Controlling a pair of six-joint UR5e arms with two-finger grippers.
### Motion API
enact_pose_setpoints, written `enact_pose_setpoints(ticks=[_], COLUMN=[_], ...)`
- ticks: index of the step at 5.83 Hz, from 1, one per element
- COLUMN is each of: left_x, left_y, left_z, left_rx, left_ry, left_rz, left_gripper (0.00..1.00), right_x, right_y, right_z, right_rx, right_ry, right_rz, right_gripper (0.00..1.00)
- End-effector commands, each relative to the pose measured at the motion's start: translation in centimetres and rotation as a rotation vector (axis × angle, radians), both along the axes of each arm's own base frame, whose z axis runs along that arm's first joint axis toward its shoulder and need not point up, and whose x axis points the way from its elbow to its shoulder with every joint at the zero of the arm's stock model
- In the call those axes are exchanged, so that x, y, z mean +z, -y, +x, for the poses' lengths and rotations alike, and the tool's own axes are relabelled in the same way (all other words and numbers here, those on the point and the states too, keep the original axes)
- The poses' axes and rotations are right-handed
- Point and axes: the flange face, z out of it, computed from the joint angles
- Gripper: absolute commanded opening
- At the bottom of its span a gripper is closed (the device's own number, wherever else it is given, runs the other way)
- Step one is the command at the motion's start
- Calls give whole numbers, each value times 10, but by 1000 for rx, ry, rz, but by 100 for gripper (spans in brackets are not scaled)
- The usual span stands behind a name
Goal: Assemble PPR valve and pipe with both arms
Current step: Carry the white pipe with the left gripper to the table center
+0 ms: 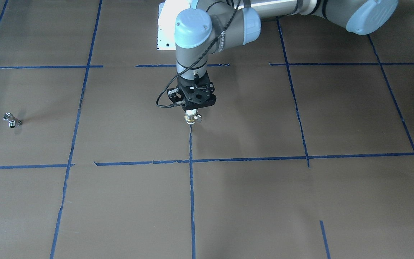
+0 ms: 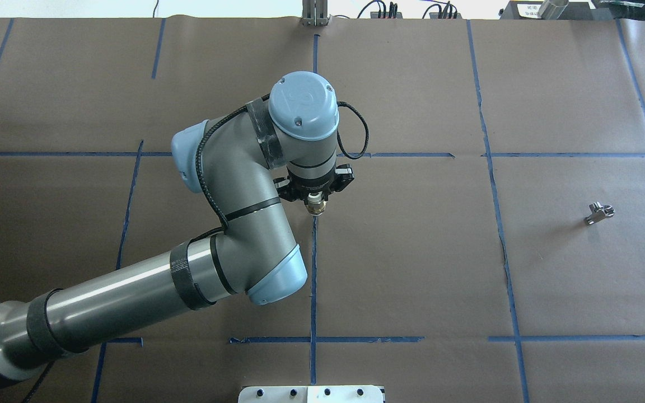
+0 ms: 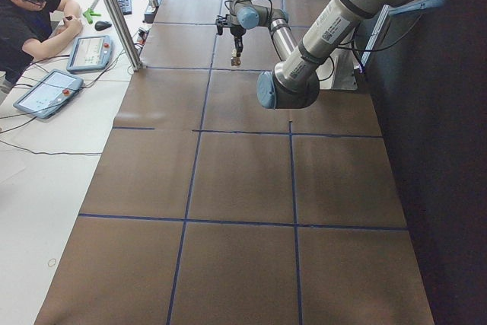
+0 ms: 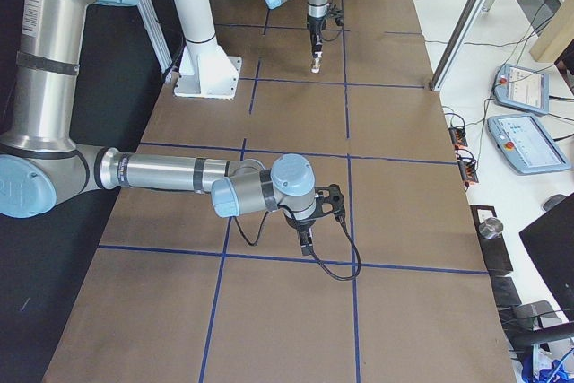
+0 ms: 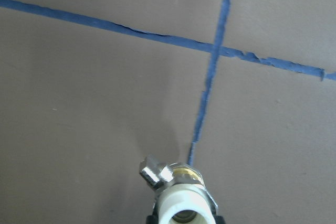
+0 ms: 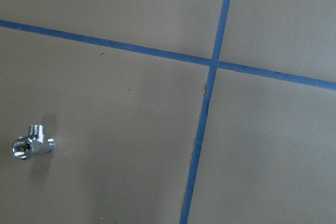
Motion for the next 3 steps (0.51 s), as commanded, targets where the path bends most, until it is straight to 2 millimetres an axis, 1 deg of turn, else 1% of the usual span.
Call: enact_pose_setpoints(ticks=[1, 3], left_x=[5, 7], left_y=[-6, -9], left_z=[12, 16], left_rx=[8, 16], left_ry=[15, 19], left_rz=[-2, -4], left_gripper=[2, 6], right_x=[0, 0], right_y=[0, 0], right_z=[0, 0], right_rx=[1, 0], right_ry=[0, 0], right_rz=[-1, 0], right_gripper=[100, 100])
